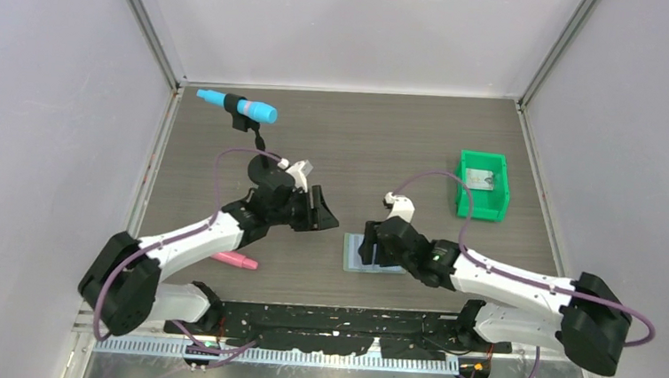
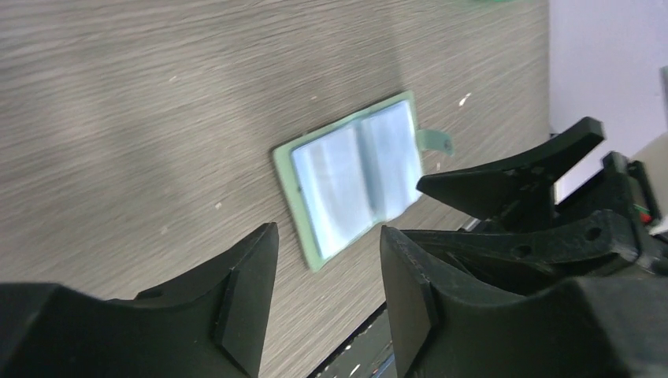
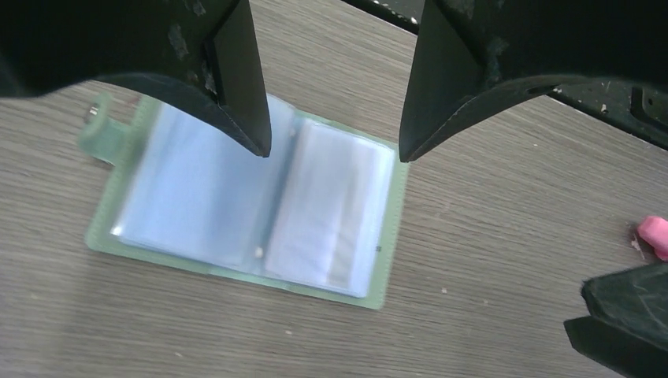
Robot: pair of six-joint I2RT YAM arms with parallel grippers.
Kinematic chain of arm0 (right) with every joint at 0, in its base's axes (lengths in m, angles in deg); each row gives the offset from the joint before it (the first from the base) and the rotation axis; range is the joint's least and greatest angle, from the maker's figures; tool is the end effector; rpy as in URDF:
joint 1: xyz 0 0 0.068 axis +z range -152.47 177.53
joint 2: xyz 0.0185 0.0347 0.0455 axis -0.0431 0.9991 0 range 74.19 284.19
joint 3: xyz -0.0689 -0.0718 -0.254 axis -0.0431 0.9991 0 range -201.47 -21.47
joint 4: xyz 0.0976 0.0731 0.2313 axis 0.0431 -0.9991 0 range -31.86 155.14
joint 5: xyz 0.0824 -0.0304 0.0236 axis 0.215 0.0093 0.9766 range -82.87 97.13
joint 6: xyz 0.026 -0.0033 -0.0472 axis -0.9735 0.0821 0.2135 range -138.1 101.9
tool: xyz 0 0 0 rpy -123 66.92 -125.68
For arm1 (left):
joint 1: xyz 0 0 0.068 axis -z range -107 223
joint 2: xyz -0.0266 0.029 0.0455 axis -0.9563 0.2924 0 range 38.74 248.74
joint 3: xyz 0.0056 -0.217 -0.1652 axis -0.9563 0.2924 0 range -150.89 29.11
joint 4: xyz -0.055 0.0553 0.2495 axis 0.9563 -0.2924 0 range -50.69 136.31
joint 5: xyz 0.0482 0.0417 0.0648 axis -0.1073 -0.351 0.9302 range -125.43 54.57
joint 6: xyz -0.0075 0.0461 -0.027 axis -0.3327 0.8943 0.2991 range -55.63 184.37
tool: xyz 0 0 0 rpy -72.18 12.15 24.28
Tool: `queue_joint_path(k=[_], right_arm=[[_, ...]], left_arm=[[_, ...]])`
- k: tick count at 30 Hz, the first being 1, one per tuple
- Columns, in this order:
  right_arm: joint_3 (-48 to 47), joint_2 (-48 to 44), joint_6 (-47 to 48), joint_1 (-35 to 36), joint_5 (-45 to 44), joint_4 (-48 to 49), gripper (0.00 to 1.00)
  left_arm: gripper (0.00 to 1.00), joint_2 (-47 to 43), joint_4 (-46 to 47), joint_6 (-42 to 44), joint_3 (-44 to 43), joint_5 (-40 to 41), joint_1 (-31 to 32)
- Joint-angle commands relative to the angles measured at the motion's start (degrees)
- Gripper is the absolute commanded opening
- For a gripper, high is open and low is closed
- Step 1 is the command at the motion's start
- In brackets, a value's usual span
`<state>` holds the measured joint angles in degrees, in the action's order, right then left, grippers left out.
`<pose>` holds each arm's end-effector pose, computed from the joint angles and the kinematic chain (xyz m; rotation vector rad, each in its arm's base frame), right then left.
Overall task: Take the credit cards out of the card holder
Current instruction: Remove the credit card from the card holder.
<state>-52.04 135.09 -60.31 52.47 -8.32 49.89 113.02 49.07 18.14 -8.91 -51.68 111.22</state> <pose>0.1279 0.1658 0.1948 -0.1333 2.3866 0.5164 0.2072 -0.1759 0.2113 0.0157 2.3650 -1.1009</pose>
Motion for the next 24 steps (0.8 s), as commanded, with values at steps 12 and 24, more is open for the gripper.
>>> queue_joint_path(k=[12, 24], right_arm=[[-14.5, 21.1, -1.2, 5.8, -11.2, -3.5, 0.75], [-13.9, 26.4, -1.4, 5.7, -8.9, -1.5, 0.73]], left_arm=[[0.62, -16.2, -14.0, 4.8, 4.7, 5.4, -3.3], [0.63, -15.9, -12.9, 4.2, 5.4, 4.0, -3.3]])
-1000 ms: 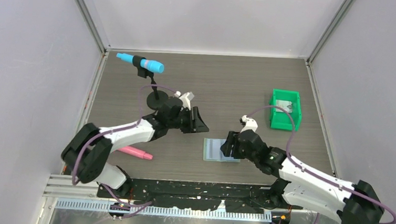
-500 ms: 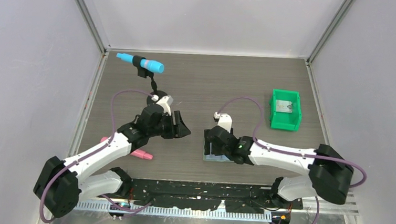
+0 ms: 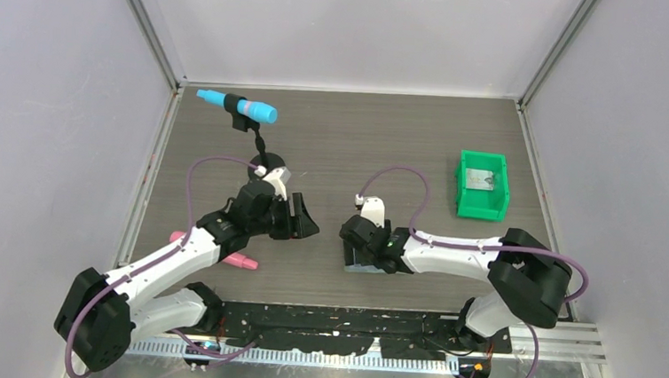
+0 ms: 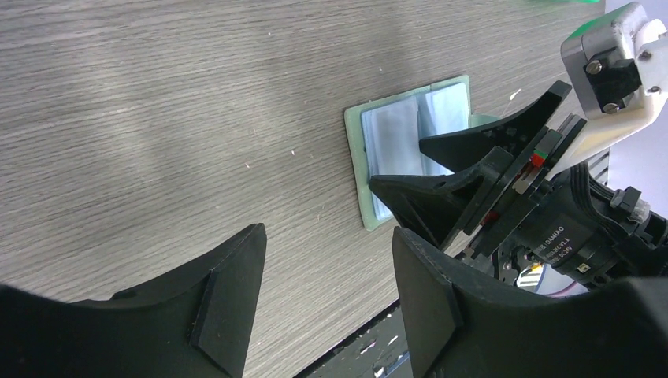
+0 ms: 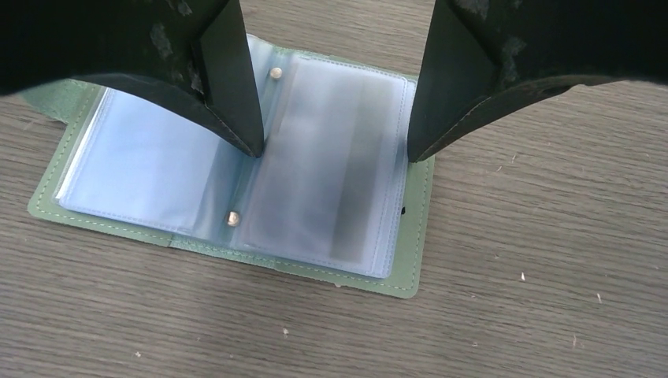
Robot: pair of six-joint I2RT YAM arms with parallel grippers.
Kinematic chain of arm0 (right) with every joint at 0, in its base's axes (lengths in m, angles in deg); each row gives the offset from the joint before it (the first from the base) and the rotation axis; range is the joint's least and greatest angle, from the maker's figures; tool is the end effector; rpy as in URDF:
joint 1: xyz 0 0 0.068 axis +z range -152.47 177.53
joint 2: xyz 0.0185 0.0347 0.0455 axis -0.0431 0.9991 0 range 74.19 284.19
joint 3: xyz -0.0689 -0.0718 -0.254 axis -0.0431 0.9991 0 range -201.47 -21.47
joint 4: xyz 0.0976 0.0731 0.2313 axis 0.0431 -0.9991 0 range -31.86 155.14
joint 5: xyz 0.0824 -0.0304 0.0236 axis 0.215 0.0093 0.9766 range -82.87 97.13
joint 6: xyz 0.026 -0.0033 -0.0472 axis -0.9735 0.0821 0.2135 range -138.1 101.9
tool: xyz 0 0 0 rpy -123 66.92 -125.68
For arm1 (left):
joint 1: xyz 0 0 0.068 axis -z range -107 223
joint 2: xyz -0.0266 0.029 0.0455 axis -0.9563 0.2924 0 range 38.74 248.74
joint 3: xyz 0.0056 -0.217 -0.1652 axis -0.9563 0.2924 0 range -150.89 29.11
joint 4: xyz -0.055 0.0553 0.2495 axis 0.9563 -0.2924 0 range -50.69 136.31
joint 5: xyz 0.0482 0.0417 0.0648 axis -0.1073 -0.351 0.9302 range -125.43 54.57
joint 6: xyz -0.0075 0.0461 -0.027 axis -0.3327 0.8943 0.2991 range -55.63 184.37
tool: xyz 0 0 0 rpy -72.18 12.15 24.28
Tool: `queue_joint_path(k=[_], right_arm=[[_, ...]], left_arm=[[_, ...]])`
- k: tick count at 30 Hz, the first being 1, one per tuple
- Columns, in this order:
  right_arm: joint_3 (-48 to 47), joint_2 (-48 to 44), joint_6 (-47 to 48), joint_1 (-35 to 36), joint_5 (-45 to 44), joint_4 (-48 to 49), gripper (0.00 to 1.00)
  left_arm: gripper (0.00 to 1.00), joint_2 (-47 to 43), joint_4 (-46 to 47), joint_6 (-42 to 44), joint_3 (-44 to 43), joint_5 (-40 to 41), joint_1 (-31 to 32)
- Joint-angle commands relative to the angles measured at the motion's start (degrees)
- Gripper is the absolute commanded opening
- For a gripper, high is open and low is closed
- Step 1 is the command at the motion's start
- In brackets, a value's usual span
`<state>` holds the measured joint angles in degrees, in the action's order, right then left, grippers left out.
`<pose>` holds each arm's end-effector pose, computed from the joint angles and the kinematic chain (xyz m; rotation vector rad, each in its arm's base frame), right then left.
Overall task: Take the credit cards out of the card holder
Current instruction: Remove the credit card from the card holder.
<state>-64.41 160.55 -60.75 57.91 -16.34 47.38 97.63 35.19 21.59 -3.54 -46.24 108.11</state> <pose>0.1477 0.2310 0.1586 -0.2545 2.5008 0.1803 0.1732 -0.1300 0.2188 -0.0481 2.3825 -0.9153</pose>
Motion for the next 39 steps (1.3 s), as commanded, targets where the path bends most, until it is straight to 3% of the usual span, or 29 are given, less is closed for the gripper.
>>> queue_joint_path(k=[1, 7, 13, 27, 39], right_arm=[[-1.5, 1.0, -0.9, 0.3, -0.8, 1.2, 0.72], [0.4, -0.1, -1.0, 0.3, 1.2, 4.9, 0.6], [3.7, -3.4, -1.4, 0.0, 2.6, 9.2, 0.54], [16.3, -11.2, -2.5, -5.5, 14.6, 31.0, 0.53], [25.3, -14.8, -4.5, -10.5, 25.1, 46.5, 0.53]], left_arm=[[0.63, -0.4, 1.2, 0.5, 0.1, -1.7, -0.2], [0.62, -0.6, 1.6, 0.2, 0.8, -1.8, -0.2], [0.62, -0.2, 1.6, 0.2, 0.9, -1.9, -0.2], [0.55, 9.7, 13.5, -0.2, 0.5, -12.7, -0.1], [0.41, 21.6, 23.8, -3.2, -2.0, -17.9, 1.1]])
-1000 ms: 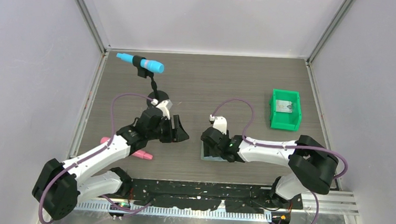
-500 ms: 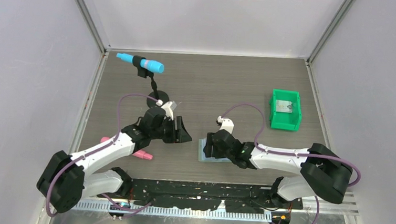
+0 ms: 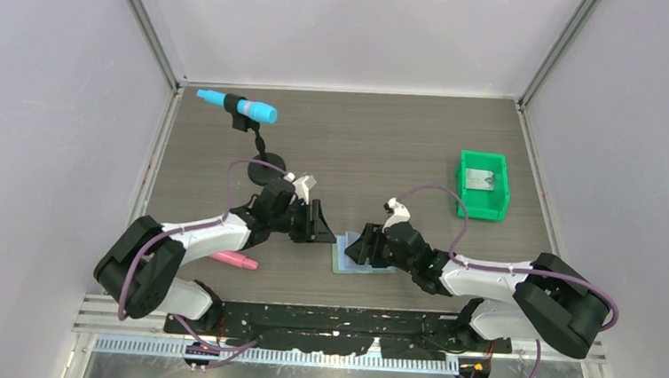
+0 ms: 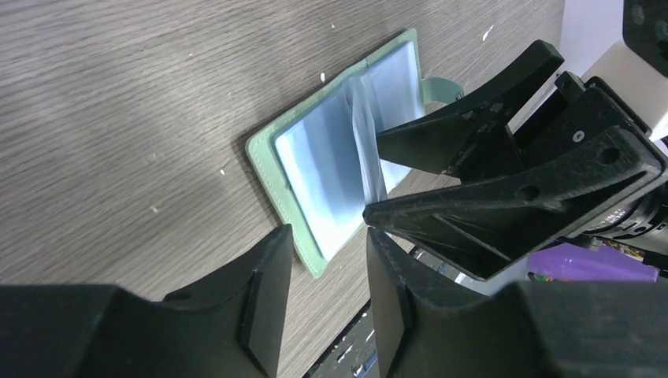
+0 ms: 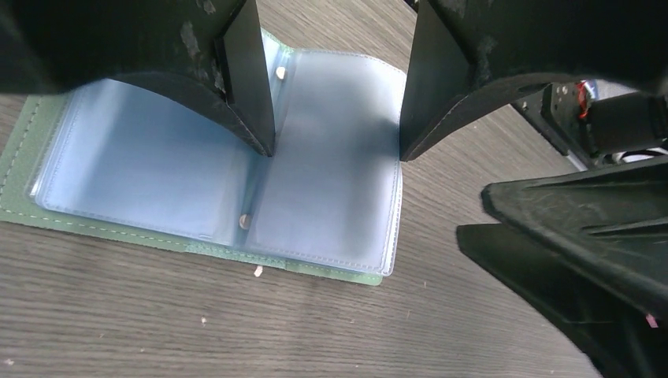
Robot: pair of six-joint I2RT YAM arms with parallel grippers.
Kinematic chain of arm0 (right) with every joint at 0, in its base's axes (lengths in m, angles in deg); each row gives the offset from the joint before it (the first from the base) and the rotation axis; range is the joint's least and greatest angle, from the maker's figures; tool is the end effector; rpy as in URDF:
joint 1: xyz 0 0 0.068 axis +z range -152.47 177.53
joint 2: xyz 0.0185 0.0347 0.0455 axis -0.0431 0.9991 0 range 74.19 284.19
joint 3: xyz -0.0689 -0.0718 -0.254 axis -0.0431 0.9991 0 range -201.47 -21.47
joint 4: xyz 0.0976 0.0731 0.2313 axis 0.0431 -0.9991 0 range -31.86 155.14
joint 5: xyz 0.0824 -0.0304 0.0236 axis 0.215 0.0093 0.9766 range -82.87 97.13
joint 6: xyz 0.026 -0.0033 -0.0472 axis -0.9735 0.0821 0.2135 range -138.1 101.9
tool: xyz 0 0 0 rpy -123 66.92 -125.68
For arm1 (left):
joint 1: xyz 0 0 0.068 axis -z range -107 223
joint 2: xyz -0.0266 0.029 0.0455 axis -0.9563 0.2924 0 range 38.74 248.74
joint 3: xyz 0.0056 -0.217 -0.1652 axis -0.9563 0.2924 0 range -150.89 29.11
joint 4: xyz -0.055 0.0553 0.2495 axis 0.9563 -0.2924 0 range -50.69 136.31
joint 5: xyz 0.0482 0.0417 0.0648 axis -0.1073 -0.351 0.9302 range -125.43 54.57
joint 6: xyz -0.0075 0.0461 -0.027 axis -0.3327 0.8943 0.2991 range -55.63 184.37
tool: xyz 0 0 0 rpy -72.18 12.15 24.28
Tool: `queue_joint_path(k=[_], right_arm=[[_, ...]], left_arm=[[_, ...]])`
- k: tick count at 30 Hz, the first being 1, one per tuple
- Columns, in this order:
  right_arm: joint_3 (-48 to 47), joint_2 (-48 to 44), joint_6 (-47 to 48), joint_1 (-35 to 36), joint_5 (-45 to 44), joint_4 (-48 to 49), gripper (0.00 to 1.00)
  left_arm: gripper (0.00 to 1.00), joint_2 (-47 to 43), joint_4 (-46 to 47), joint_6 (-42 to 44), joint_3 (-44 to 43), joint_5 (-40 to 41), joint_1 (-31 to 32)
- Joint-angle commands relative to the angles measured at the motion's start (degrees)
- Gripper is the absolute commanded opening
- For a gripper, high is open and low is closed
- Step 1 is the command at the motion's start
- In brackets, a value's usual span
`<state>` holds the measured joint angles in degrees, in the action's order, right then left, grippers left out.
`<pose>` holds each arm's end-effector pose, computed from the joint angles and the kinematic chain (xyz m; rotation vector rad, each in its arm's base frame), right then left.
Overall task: Take the credit cards out of the card holder
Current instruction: Remove the credit card from the card holder.
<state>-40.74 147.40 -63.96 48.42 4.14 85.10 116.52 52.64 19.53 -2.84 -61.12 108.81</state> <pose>0.1448 0.1752 0.1422 -0.0694 2.3088 0.8782 0.2015 -0.1645 0.1701 0.0707 2.4958 -1.1893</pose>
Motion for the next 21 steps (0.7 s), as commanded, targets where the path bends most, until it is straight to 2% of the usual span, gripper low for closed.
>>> queue_joint_path(k=[1, 4, 10, 18, 21], right_arm=[[2.4, -1.6, -1.5, -1.7, 5.3, 9.7, 0.52], [3.9, -1.0, -2.4, -2.6, 7.7, 13.5, 0.52], [5.1, -1.4, -2.6, -3.3, 8.8, 14.9, 0.52], [4.9, -3.2, -1.6, -3.7, 9.1, 13.1, 0.54], [4.9, -4.8, -1.3, -3.8, 8.7, 11.8, 0.58]], left_arm=[[0.4, 3.8, 7.3, -1.6, -2.7, -3.4, 0.5], [0.34, 6.6, 8.5, -2.5, -3.4, -3.6, 0.8], [0.3, 10.6, 8.6, -2.7, -5.4, -4.1, 1.9], [0.29, 13.8, 9.9, -3.8, -7.3, -6.2, 2.8], [0.29, 14.9, 10.9, -4.5, -7.8, -7.7, 3.3]])
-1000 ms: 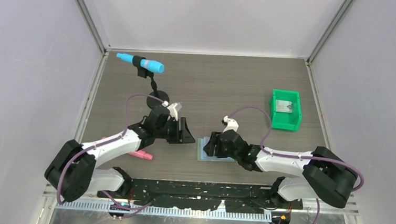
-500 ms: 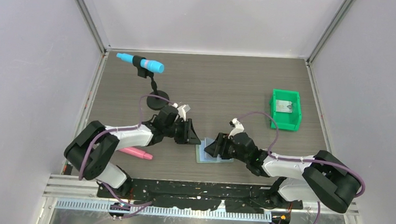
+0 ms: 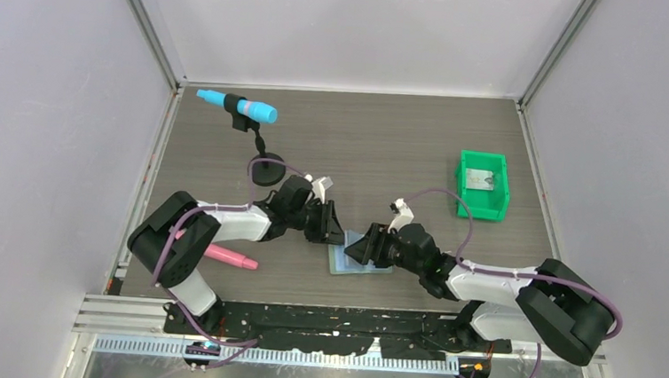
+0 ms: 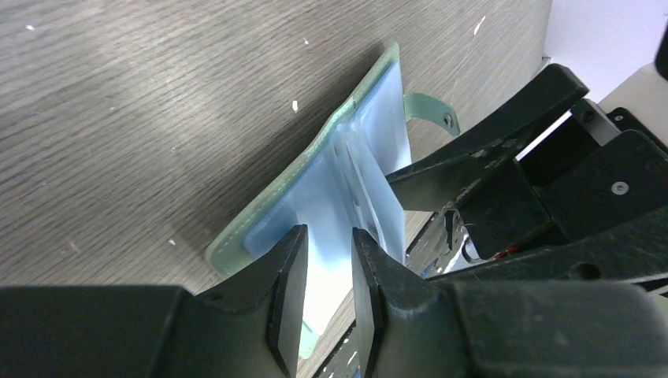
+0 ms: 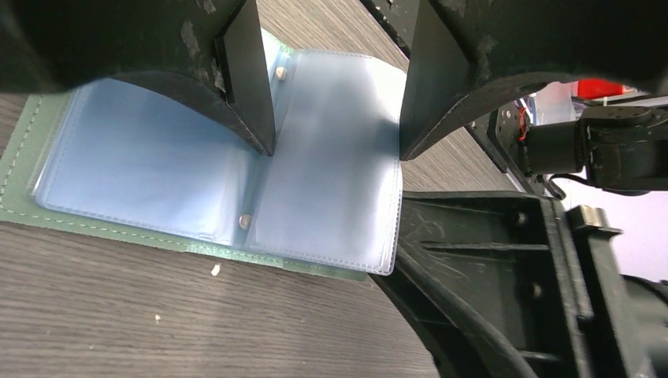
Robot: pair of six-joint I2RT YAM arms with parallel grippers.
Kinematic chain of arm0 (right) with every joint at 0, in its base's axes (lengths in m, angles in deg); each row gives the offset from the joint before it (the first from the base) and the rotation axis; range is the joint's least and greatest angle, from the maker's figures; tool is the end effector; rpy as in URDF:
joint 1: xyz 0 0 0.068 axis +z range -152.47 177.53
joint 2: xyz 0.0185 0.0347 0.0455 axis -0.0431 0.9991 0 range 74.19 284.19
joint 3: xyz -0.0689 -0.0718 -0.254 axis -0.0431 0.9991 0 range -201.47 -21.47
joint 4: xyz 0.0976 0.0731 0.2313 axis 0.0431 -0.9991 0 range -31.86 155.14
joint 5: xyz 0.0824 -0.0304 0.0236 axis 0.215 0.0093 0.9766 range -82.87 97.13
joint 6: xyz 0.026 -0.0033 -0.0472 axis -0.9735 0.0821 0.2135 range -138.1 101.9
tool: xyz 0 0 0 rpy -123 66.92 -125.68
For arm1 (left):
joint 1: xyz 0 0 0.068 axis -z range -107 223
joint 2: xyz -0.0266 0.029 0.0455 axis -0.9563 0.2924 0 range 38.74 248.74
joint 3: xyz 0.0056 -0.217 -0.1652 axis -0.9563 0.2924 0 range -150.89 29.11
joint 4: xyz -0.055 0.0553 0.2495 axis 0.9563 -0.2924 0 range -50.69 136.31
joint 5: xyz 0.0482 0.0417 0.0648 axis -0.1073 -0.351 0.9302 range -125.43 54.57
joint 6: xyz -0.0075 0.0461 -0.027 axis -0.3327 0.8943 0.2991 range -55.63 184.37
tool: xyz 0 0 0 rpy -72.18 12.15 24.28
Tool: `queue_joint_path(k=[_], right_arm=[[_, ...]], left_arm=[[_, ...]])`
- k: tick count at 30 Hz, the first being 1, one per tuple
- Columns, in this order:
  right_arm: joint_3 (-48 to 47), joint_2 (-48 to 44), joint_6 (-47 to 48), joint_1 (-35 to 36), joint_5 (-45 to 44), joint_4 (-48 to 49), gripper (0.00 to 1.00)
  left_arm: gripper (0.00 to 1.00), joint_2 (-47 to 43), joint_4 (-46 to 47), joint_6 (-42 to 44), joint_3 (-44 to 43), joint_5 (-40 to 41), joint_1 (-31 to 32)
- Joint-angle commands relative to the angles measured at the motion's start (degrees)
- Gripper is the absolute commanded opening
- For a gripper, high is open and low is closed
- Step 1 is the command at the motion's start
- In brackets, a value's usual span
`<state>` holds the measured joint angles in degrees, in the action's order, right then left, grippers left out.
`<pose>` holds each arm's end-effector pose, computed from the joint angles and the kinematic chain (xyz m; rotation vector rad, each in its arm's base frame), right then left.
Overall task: Take the credit cards out of the card holder
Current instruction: Remove the credit card from the card holder.
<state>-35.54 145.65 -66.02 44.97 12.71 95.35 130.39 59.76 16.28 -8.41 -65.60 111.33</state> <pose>0.1436 0.1615 0.1397 -0.0574 2.2413 1.0853 0.2235 -0.1996 0.1457 0.0973 2.5647 -1.3011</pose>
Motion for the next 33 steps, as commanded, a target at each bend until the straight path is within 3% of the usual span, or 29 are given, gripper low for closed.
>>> queue_joint_path(k=[1, 7, 12, 27, 33], right_arm=[[-0.4, -3.5, 1.0, -0.5, 0.1, 0.6, 0.59], [-3.2, -8.3, 3.5, -1.1, -3.9, -10.6, 0.74], [-4.3, -11.3, 4.4, -2.4, -5.1, -16.5, 0.77], [-8.5, -23.6, 8.2, -2.7, -11.2, -33.2, 0.7], [-9.6, -25.0, 9.1, -2.7, -11.0, -35.1, 0.65]], left_arm=[[0.29, 1.3, 4.1, -1.4, -2.3, -3.5, 1.1], [0.29, 1.9, 4.6, -2.4, -2.7, -4.3, 2.4], [0.29, 3.7, 5.9, -3.1, -3.3, -4.6, 3.1], [0.31, 6.4, 5.4, -2.9, -6.7, -4.7, 4.8], [0.31, 4.4, 3.5, -2.0, -6.4, -2.8, 4.9]])
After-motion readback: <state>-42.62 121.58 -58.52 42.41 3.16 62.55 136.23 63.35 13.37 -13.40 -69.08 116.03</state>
